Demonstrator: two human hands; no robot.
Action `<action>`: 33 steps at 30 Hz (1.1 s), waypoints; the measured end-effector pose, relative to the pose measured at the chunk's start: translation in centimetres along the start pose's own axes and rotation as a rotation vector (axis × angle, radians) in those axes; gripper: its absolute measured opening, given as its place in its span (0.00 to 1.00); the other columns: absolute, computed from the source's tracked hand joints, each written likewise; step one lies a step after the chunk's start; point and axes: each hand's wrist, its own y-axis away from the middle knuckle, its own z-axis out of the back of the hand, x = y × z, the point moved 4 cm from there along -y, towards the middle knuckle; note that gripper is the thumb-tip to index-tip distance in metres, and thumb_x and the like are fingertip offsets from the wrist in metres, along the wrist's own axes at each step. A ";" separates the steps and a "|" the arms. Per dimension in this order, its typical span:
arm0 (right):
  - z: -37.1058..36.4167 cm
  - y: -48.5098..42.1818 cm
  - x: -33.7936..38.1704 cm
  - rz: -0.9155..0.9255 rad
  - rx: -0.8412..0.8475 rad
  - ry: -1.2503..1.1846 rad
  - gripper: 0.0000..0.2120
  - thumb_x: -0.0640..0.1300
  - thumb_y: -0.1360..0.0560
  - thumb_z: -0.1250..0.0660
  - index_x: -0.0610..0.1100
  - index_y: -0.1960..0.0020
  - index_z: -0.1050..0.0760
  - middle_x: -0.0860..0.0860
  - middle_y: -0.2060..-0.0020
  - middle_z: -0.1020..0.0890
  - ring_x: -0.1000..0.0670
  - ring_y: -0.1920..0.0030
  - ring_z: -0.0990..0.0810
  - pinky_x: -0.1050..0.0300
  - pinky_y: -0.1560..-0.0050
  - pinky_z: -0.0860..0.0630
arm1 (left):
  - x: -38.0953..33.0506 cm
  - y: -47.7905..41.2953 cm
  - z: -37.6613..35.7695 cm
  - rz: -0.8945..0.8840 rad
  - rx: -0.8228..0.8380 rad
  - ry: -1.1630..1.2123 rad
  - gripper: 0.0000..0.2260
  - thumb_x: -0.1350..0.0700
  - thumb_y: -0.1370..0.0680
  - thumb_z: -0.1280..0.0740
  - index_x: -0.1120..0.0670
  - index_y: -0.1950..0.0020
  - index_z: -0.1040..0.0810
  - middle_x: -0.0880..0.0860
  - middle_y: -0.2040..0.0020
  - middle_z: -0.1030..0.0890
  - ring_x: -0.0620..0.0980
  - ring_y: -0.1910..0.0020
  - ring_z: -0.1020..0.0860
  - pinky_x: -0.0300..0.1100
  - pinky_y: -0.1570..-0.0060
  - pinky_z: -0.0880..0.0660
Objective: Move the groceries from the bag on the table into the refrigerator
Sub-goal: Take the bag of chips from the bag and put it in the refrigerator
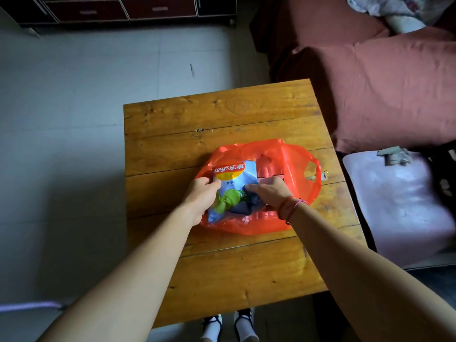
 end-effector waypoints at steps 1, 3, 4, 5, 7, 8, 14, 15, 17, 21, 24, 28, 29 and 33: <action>0.1 0.3 0.0 0.020 0.015 0.013 0.13 0.45 0.32 0.24 0.41 0.69 0.26 0.47 0.72 0.25 0.47 0.66 0.25 0.43 0.57 0.22 | -0.1 0.3 0.1 -0.008 -0.002 -0.009 0.09 0.53 0.18 0.38 0.51 0.58 0.30 0.46 0.58 0.25 0.42 0.61 0.27 0.38 0.69 0.36; 0.6 1.0 -0.2 0.024 0.010 0.004 0.17 0.39 0.30 0.26 0.43 0.73 0.29 0.53 0.79 0.29 0.53 0.71 0.28 0.52 0.64 0.26 | 0.1 0.6 0.0 -0.018 0.008 -0.007 0.10 0.52 0.19 0.37 0.50 0.61 0.29 0.47 0.57 0.23 0.45 0.59 0.25 0.38 0.68 0.35; 1.0 1.6 -0.3 0.019 -0.003 -0.020 0.18 0.38 0.30 0.26 0.44 0.75 0.30 0.55 0.81 0.30 0.56 0.75 0.29 0.58 0.68 0.28 | 0.1 0.9 -0.1 -0.020 0.019 0.011 0.09 0.52 0.19 0.36 0.51 0.60 0.28 0.48 0.56 0.22 0.45 0.58 0.25 0.38 0.68 0.34; 1.5 2.2 -0.3 0.025 -0.013 -0.039 0.18 0.36 0.30 0.26 0.44 0.75 0.29 0.55 0.80 0.29 0.57 0.75 0.30 0.61 0.69 0.29 | -0.2 1.6 -0.1 -0.020 0.028 0.039 0.08 0.50 0.20 0.35 0.52 0.57 0.25 0.49 0.54 0.22 0.46 0.58 0.25 0.38 0.67 0.34; 2.5 4.1 -0.2 0.029 0.013 -0.109 0.10 0.34 0.31 0.27 0.42 0.69 0.22 0.50 0.73 0.24 0.52 0.69 0.25 0.55 0.63 0.24 | -0.6 2.6 -0.4 0.002 0.061 0.106 0.11 0.47 0.21 0.34 0.54 0.52 0.23 0.49 0.53 0.22 0.46 0.58 0.26 0.39 0.63 0.34; 3.1 5.2 0.1 0.038 0.040 -0.158 0.05 0.33 0.31 0.27 0.40 0.63 0.19 0.46 0.68 0.22 0.48 0.65 0.23 0.50 0.59 0.23 | -0.8 3.1 -0.5 0.011 0.082 0.139 0.11 0.46 0.21 0.34 0.53 0.53 0.23 0.48 0.55 0.23 0.45 0.59 0.27 0.41 0.59 0.33; 7.4 11.9 3.5 0.193 0.052 -0.295 0.17 0.31 0.33 0.26 0.46 0.49 0.19 0.42 0.55 0.15 0.44 0.59 0.16 0.51 0.59 0.19 | -4.9 9.0 -0.2 -0.052 0.183 0.293 0.11 0.47 0.25 0.28 0.51 0.47 0.21 0.48 0.50 0.17 0.50 0.47 0.20 0.53 0.35 0.31; 8.2 13.3 4.1 0.204 0.048 -0.332 0.18 0.29 0.32 0.27 0.46 0.46 0.20 0.42 0.55 0.15 0.46 0.60 0.16 0.55 0.63 0.20 | -5.8 10.3 -0.1 -0.082 0.210 0.326 0.09 0.48 0.24 0.29 0.51 0.49 0.21 0.49 0.50 0.17 0.50 0.48 0.20 0.52 0.35 0.31; 9.6 15.8 5.3 0.240 0.052 -0.384 0.21 0.28 0.30 0.29 0.46 0.43 0.23 0.41 0.53 0.15 0.47 0.61 0.16 0.59 0.67 0.21 | -7.5 12.6 0.1 -0.140 0.305 0.360 0.12 0.49 0.24 0.31 0.53 0.44 0.20 0.54 0.46 0.16 0.54 0.45 0.19 0.52 0.36 0.28; 12.2 20.7 8.1 0.350 0.096 -0.451 0.17 0.26 0.29 0.30 0.44 0.46 0.22 0.42 0.56 0.14 0.47 0.62 0.15 0.57 0.65 0.19 | -11.0 17.5 1.1 -0.259 0.391 0.422 0.19 0.50 0.29 0.27 0.55 0.40 0.19 0.61 0.42 0.18 0.59 0.45 0.20 0.55 0.40 0.27; 14.2 24.3 10.6 0.436 0.081 -0.473 0.21 0.25 0.30 0.30 0.44 0.43 0.23 0.40 0.55 0.15 0.46 0.61 0.16 0.56 0.64 0.19 | -13.9 20.7 2.0 -0.317 0.416 0.434 0.22 0.49 0.35 0.21 0.57 0.45 0.18 0.61 0.48 0.17 0.58 0.52 0.19 0.50 0.51 0.23; 16.2 29.6 15.2 0.617 0.131 -0.366 0.28 0.29 0.37 0.28 0.40 0.37 0.24 0.36 0.47 0.17 0.42 0.52 0.17 0.53 0.57 0.19 | -18.3 25.9 4.0 -0.478 0.420 0.490 0.15 0.56 0.34 0.27 0.60 0.49 0.18 0.60 0.52 0.16 0.55 0.55 0.18 0.44 0.58 0.19; 16.5 31.0 16.5 0.661 0.146 -0.339 0.27 0.29 0.37 0.28 0.39 0.38 0.23 0.36 0.46 0.17 0.42 0.52 0.17 0.54 0.57 0.20 | -19.3 27.4 4.7 -0.526 0.422 0.484 0.16 0.57 0.33 0.27 0.62 0.48 0.18 0.61 0.50 0.16 0.57 0.53 0.18 0.45 0.55 0.19; 17.1 37.3 21.3 0.817 0.225 -0.317 0.19 0.32 0.31 0.27 0.34 0.41 0.23 0.41 0.55 0.16 0.49 0.61 0.17 0.60 0.65 0.23 | -23.1 32.9 7.7 -0.714 0.385 0.443 0.21 0.57 0.35 0.21 0.63 0.45 0.19 0.62 0.47 0.16 0.58 0.51 0.17 0.47 0.55 0.19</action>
